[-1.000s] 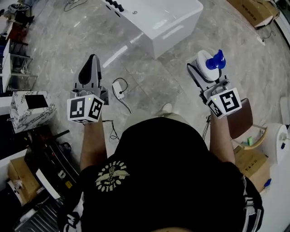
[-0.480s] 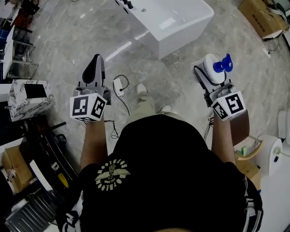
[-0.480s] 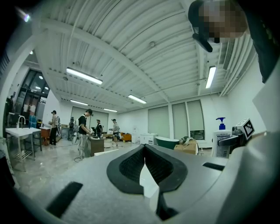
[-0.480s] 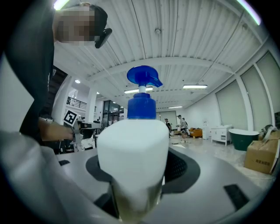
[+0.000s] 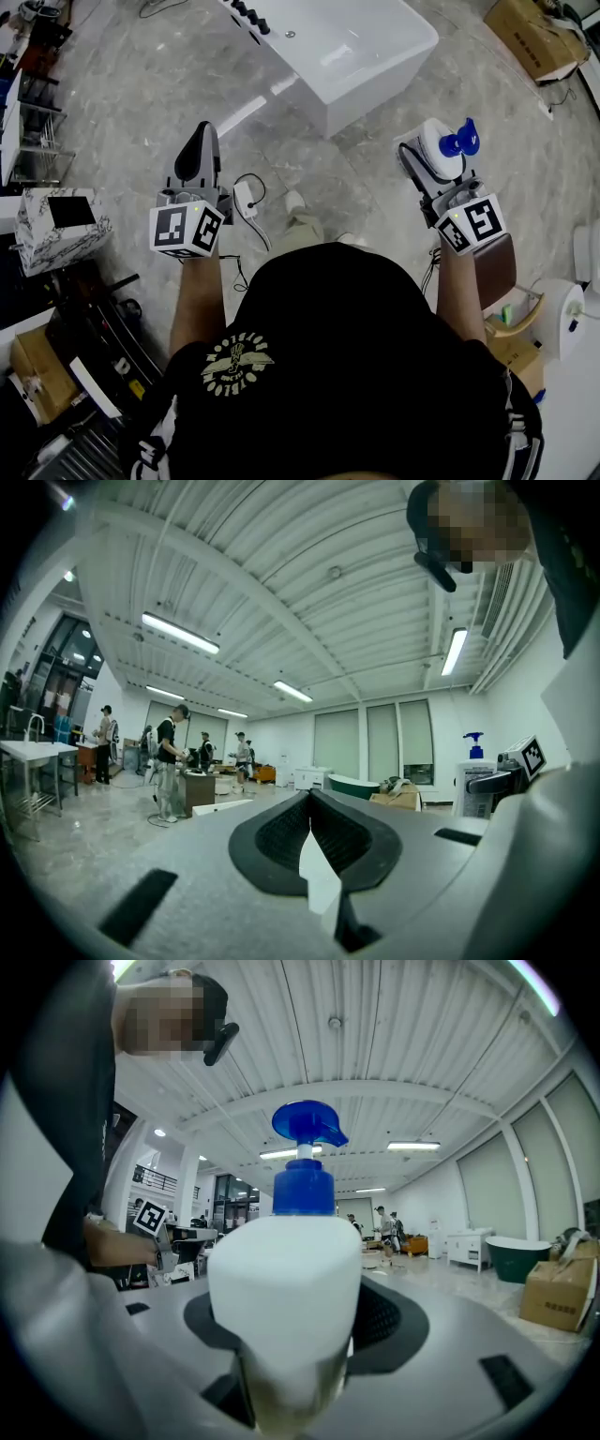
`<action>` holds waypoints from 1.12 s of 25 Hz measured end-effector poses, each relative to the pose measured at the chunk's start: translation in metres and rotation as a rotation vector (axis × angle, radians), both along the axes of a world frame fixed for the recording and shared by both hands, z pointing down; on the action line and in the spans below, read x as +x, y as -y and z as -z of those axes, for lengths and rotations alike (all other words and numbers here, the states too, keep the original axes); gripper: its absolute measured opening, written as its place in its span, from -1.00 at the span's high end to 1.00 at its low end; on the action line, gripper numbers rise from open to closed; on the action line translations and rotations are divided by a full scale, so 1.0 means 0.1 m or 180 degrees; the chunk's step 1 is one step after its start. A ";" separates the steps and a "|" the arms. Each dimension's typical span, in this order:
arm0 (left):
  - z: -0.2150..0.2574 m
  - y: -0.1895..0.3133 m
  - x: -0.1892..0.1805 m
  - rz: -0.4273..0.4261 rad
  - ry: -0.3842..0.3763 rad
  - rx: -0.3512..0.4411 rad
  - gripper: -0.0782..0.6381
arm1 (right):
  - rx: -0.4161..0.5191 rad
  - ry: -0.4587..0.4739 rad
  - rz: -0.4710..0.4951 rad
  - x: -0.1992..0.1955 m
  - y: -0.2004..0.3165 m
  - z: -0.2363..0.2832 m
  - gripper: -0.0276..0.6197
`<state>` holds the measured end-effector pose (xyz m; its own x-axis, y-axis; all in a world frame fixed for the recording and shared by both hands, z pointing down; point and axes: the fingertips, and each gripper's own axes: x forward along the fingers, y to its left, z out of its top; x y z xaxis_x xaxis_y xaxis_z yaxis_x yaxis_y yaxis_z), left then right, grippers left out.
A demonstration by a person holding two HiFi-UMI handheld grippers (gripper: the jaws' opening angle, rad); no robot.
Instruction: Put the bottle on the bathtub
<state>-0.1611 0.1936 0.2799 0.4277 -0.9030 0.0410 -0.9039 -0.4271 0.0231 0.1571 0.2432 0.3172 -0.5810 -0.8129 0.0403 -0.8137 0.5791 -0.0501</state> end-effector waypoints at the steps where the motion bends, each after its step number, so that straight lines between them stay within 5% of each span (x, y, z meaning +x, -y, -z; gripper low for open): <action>1: 0.00 0.09 0.01 -0.0044 0.0000 -0.0002 0.76 | -0.0005 0.0009 -0.0036 0.00 0.06 0.01 0.09; 9: 0.09 0.80 0.08 -0.0333 -0.0027 0.0098 0.76 | 0.0001 -0.0008 -0.0240 -0.08 0.53 0.07 0.09; 18: 0.02 1.36 -0.40 -0.0298 -0.0184 -0.0004 0.76 | -0.0026 -0.0105 -0.0249 -0.45 1.04 0.13 0.09; 28: -0.10 1.79 -0.63 -0.0545 -0.0278 -0.0031 0.76 | -0.0002 -0.0200 -0.0340 -0.84 1.36 0.24 0.09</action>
<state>-0.2240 0.0145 0.2904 0.5773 -0.8165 0.0055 -0.8125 -0.5738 0.1031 0.0731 0.1071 0.2928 -0.4873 -0.8700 0.0744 -0.8724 0.4889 0.0028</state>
